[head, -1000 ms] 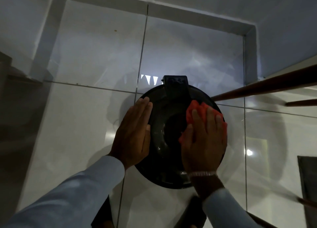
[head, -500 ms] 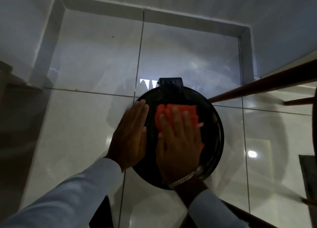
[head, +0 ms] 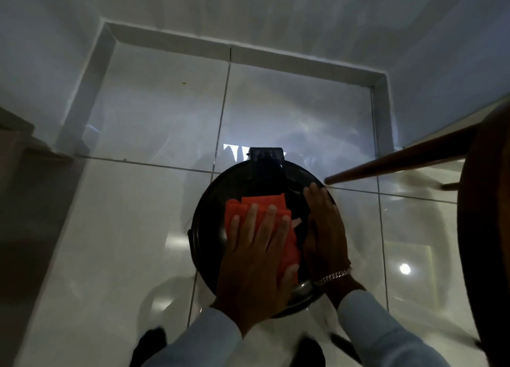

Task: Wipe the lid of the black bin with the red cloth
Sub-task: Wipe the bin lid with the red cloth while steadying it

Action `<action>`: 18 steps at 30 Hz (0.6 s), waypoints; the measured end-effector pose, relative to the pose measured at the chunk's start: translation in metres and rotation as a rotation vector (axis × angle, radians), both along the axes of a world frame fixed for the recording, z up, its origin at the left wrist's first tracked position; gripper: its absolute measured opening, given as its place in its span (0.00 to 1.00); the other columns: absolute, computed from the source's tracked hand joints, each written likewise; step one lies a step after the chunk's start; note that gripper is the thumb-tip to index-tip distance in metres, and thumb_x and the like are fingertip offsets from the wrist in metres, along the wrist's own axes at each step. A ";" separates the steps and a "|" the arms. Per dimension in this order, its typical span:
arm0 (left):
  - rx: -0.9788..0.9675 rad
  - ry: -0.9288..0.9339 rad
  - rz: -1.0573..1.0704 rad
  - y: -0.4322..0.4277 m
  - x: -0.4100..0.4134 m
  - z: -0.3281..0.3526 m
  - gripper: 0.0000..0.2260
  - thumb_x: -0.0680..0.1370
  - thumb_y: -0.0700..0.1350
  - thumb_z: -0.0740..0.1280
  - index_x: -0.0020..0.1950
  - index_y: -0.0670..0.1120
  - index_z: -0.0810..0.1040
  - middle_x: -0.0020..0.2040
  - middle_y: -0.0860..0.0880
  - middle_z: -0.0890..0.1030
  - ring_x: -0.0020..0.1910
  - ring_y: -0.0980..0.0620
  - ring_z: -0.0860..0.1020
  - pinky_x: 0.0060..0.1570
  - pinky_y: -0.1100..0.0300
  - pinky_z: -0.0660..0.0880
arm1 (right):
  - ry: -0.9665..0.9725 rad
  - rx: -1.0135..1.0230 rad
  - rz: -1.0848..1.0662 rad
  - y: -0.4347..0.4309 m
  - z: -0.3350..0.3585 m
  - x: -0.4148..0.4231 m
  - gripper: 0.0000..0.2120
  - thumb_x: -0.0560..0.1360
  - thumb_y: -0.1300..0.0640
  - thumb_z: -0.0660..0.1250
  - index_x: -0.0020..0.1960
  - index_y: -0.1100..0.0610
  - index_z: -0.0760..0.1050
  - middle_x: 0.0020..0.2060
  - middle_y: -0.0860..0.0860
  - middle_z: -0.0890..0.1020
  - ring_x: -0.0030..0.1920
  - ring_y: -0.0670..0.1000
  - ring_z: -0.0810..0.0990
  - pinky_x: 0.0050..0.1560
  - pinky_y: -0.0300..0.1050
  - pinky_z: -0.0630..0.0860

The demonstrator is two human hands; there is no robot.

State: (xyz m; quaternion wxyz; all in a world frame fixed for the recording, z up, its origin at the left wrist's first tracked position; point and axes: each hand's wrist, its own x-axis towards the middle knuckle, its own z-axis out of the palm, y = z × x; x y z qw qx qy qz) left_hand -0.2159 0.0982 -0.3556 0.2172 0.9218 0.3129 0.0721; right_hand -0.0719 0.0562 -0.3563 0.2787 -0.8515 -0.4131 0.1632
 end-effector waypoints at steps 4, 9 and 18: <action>0.026 -0.044 0.007 0.014 -0.008 -0.008 0.26 0.75 0.55 0.59 0.73 0.48 0.66 0.75 0.43 0.66 0.76 0.40 0.57 0.71 0.36 0.57 | -0.138 0.019 0.055 -0.003 -0.010 0.003 0.27 0.75 0.52 0.55 0.69 0.65 0.67 0.69 0.64 0.71 0.71 0.66 0.66 0.68 0.69 0.66; 0.057 -0.171 0.149 0.040 -0.021 -0.009 0.24 0.75 0.50 0.60 0.70 0.43 0.70 0.73 0.40 0.68 0.75 0.37 0.60 0.68 0.35 0.64 | -0.078 0.023 0.045 -0.004 -0.006 0.001 0.26 0.76 0.52 0.53 0.71 0.62 0.65 0.72 0.60 0.69 0.74 0.63 0.63 0.71 0.68 0.63; 0.133 -0.063 0.048 0.044 -0.012 -0.007 0.25 0.76 0.51 0.58 0.73 0.46 0.66 0.73 0.39 0.68 0.74 0.34 0.59 0.68 0.33 0.60 | -0.131 0.039 -0.026 0.001 -0.013 -0.003 0.24 0.76 0.60 0.62 0.71 0.62 0.66 0.72 0.60 0.70 0.74 0.62 0.64 0.70 0.68 0.65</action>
